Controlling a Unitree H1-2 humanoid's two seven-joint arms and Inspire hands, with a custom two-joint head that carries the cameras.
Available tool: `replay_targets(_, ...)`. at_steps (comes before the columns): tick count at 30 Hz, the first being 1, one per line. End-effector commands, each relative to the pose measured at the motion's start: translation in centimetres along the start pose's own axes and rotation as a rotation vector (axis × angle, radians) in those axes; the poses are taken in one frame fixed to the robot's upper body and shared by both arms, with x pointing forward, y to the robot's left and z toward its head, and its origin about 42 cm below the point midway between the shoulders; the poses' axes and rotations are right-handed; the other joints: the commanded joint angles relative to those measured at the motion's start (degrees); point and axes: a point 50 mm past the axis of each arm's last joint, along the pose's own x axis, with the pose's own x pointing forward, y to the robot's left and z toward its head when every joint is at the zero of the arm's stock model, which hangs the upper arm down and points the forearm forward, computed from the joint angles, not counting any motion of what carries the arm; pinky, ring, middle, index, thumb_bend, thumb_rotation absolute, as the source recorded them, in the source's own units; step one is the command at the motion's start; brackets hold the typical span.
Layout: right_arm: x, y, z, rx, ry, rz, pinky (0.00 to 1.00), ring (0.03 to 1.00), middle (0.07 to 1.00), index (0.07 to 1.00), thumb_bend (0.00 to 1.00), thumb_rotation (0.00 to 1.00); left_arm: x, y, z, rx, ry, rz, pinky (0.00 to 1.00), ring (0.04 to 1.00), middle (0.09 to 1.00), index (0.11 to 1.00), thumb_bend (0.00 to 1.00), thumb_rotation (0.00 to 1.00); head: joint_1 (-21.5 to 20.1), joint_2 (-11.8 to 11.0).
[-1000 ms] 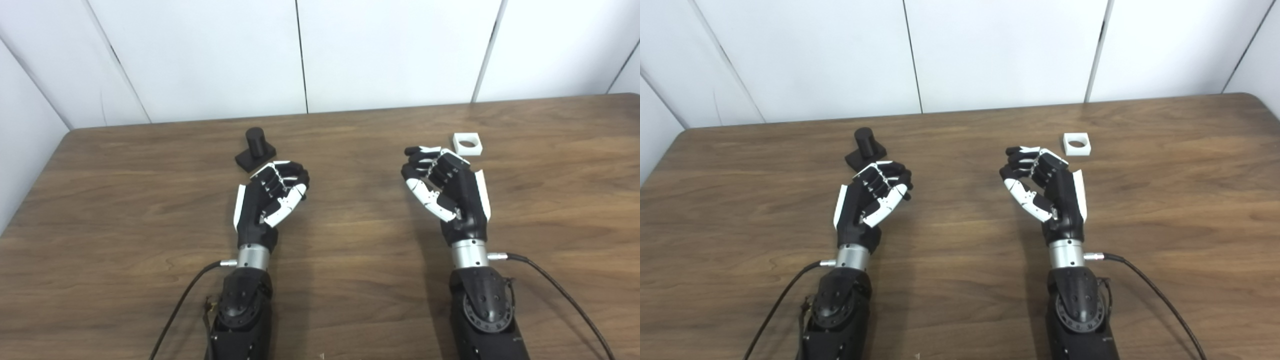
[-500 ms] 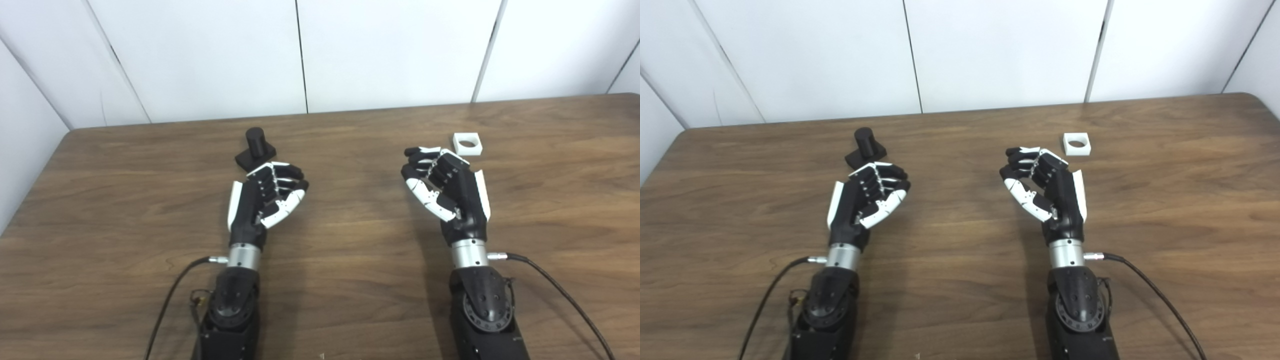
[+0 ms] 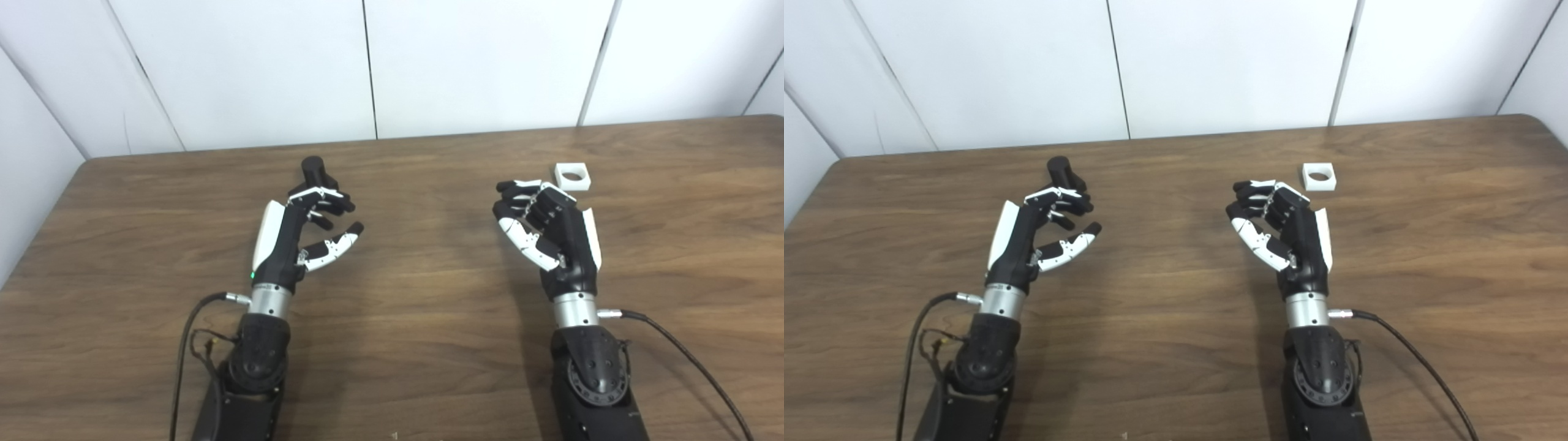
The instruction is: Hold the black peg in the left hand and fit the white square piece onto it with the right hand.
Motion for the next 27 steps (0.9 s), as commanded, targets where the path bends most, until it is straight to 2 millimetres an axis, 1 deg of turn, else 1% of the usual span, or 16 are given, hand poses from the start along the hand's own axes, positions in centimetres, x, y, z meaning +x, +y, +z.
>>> replay_targets(1,-3.7,-1.5,-3.9,-0.019,0.152,-0.028,0.47,0.542,0.629,0.500,0.49,0.17,2.1,2.1,1.7,0.111,-0.079,0.060,0.55,0.657,0.704,0.541,0.50,0.09,-0.02,-0.09)
replay_targets(2,-3.7,-1.5,-4.0,-0.020,0.153,-0.029,0.47,0.544,0.630,0.500,0.49,0.17,2.3,2.2,1.6,0.130,-0.073,0.062,0.56,0.672,0.715,0.624,0.50,0.12,-0.02,-0.14)
replay_targets(3,-3.7,-1.6,-4.0,-0.021,0.154,-0.029,0.47,0.544,0.630,0.500,0.49,0.17,2.4,2.4,1.5,0.147,-0.066,0.065,0.58,0.684,0.723,0.668,0.51,0.15,0.00,-0.14)
replay_targets(4,-3.7,-1.6,-4.0,-0.020,0.155,-0.029,0.47,0.546,0.631,0.500,0.49,0.17,2.6,2.6,1.4,0.162,-0.060,0.067,0.59,0.699,0.734,0.698,0.51,0.16,0.05,-0.16)
replay_targets(5,-3.7,-1.6,-4.0,-0.018,0.156,-0.028,0.47,0.546,0.632,0.500,0.49,0.17,2.9,2.7,1.2,0.177,-0.054,0.071,0.60,0.706,0.739,0.710,0.51,0.17,0.03,-0.15)
replay_targets(8,-3.7,-1.6,-4.0,-0.014,0.157,-0.027,0.47,0.548,0.633,0.500,0.49,0.17,3.4,3.0,1.0,0.208,-0.046,0.078,0.61,0.729,0.759,0.725,0.52,0.19,0.01,-0.19)
replay_targets(9,-3.7,-1.6,-4.0,-0.014,0.156,-0.027,0.47,0.548,0.632,0.500,0.49,0.17,3.6,3.1,1.0,0.223,-0.041,0.080,0.61,0.738,0.767,0.735,0.52,0.22,0.10,-0.20)
replay_targets(12,-3.7,-1.7,-4.0,-0.016,0.153,-0.030,0.47,0.543,0.628,0.500,0.49,0.17,4.2,3.3,0.9,0.259,-0.032,0.088,0.62,0.742,0.772,0.745,0.54,0.25,0.00,-0.20)
replay_targets(18,-3.6,-1.7,-4.0,-0.018,0.156,-0.031,0.47,0.543,0.630,0.500,0.49,0.17,5.0,3.4,0.7,0.308,-0.020,0.097,0.63,0.751,0.780,0.750,0.54,0.27,0.32,-0.31)
replay_targets(24,-3.5,-1.6,-4.1,-0.014,0.158,-0.028,0.47,0.546,0.631,0.499,0.49,0.17,5.7,2.8,-0.3,0.307,0.013,0.102,0.64,0.764,0.790,0.752,0.55,0.30,0.47,-0.54)
replay_targets(27,-3.4,-1.5,-4.2,-0.017,0.156,-0.022,0.47,0.545,0.630,0.500,0.49,0.17,6.0,2.3,-0.9,0.319,0.033,0.121,0.65,0.790,0.815,0.756,0.57,0.31,0.43,-0.58)
